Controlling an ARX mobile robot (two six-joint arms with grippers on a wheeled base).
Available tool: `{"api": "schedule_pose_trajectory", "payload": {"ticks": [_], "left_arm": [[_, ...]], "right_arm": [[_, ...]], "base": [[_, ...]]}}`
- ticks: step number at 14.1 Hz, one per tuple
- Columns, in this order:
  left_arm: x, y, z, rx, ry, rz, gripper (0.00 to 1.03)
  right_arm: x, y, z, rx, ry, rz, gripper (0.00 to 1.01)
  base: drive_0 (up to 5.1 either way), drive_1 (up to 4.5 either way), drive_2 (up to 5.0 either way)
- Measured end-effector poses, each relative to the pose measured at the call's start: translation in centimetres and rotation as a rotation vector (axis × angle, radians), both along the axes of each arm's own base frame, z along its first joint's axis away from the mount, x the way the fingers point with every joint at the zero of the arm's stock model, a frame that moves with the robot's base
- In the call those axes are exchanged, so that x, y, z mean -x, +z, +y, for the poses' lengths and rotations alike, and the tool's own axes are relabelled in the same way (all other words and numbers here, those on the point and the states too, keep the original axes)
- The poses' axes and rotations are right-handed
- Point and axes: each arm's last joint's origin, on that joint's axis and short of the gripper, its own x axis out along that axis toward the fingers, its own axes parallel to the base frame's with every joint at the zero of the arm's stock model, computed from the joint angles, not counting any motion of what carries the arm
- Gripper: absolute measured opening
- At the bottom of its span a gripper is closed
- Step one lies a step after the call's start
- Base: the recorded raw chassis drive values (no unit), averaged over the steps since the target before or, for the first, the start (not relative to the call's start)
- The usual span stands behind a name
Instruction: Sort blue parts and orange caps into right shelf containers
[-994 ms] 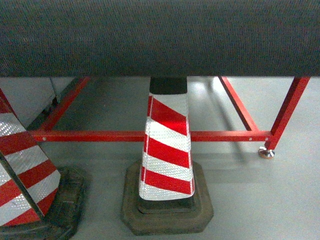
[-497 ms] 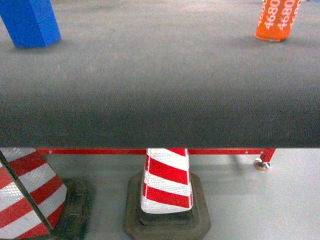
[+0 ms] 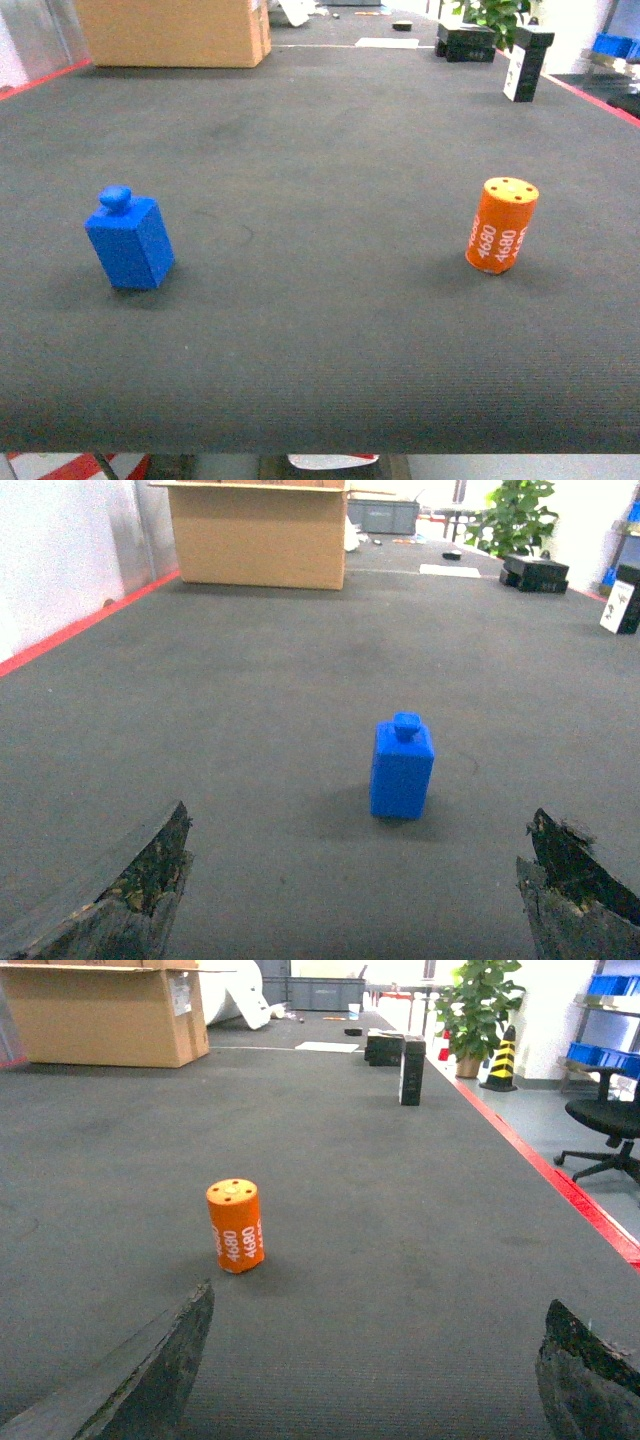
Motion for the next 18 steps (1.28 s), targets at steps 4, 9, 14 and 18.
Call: {"api": "schedule_pose_trajectory", "payload": {"ticks": [4, 9, 14, 18], "left_arm": [[0.0, -0.01, 0.0, 0.001, 0.0, 0.001, 0.98], [0.0, 0.0, 0.0, 0.0, 0.0, 0.0, 0.98], [0.0, 0.0, 0.0, 0.0, 0.0, 0.0, 0.98], [0.0, 0.0, 0.0, 0.0, 0.0, 0.0, 0.98]], "right_arm": [[0.0, -0.01, 0.0, 0.0, 0.0, 0.002, 0.98], [0.0, 0.0, 0.0, 0.0, 0.0, 0.0, 0.98], [0.0, 0.0, 0.0, 0.0, 0.0, 0.0, 0.98], [0.0, 0.0, 0.0, 0.0, 0.0, 0.0, 0.98]], "base": [[0.0, 0.0, 0.0], [0.0, 0.0, 0.0], [0.0, 0.0, 0.0], [0.0, 0.0, 0.0]]}}
